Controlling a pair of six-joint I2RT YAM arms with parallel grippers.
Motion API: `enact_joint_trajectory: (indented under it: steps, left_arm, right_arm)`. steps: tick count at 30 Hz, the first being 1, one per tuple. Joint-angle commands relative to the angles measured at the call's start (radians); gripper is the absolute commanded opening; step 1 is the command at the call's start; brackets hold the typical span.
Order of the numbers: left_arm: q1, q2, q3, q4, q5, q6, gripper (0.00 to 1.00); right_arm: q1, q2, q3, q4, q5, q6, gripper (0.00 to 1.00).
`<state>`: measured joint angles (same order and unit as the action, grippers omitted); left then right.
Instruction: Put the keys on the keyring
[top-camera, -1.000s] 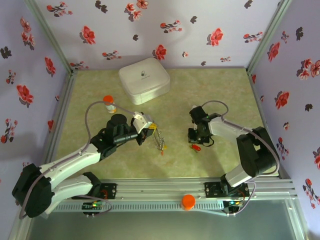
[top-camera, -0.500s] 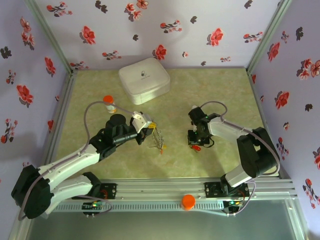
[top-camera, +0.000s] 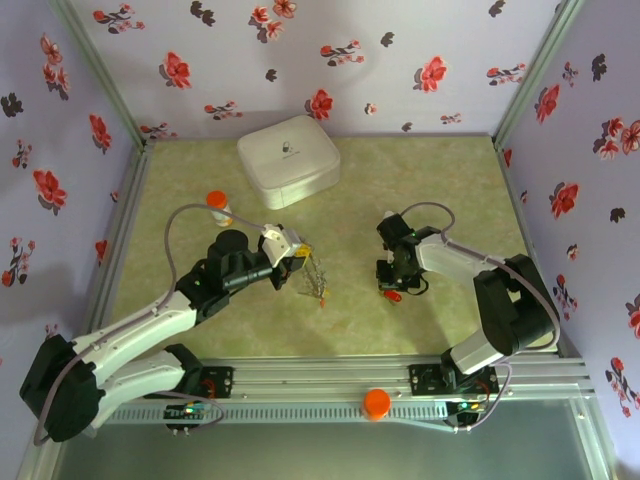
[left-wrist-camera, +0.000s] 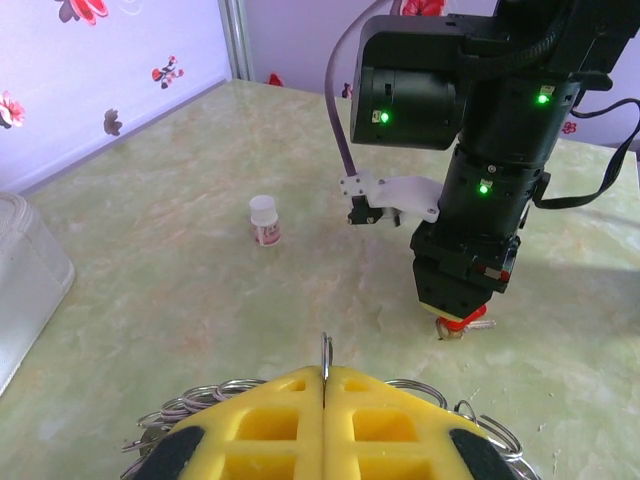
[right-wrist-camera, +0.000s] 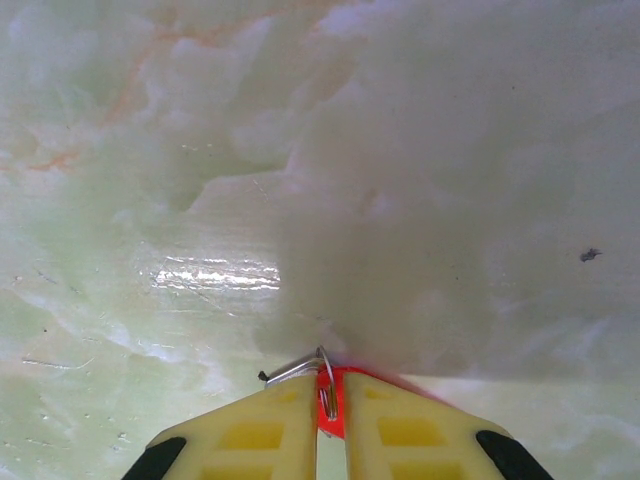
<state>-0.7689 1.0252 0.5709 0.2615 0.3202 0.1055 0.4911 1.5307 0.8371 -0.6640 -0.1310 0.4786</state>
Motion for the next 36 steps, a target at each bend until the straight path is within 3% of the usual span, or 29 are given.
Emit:
enact_joint_trajectory:
  steps: [1, 7, 12, 18, 26, 36]
  left_arm:
    - [-0.006, -0.024, -0.008, 0.065, -0.006, 0.017, 0.0]
    - [-0.007, -0.027, -0.009, 0.065, -0.004, 0.014, 0.0]
    - [-0.006, -0.021, -0.005, 0.058, -0.004, 0.008, 0.0]
    - [-0.014, 0.005, 0.036, 0.011, 0.002, -0.044, 0.0]
    - [-0.124, 0.044, 0.105, -0.084, -0.087, -0.019, 0.0]
    - [-0.185, 0.102, 0.179, -0.155, -0.169, 0.048, 0.0]
  right_arm:
    - [0.006, -0.007, 0.019, -0.023, 0.013, -0.006, 0.13]
    - [0.007, -0.013, 0.02, -0.026, 0.014, -0.008, 0.0]
    - [0.009, -0.042, 0.026, -0.032, 0.014, -0.014, 0.0]
    - [0.041, -0.199, 0.055, -0.027, 0.016, -0.114, 0.0]
    - [0.092, -0.328, 0.143, -0.01, -0.066, -0.307, 0.0]
    - [0.14, -0.484, 0.06, 0.131, -0.182, -0.484, 0.0]
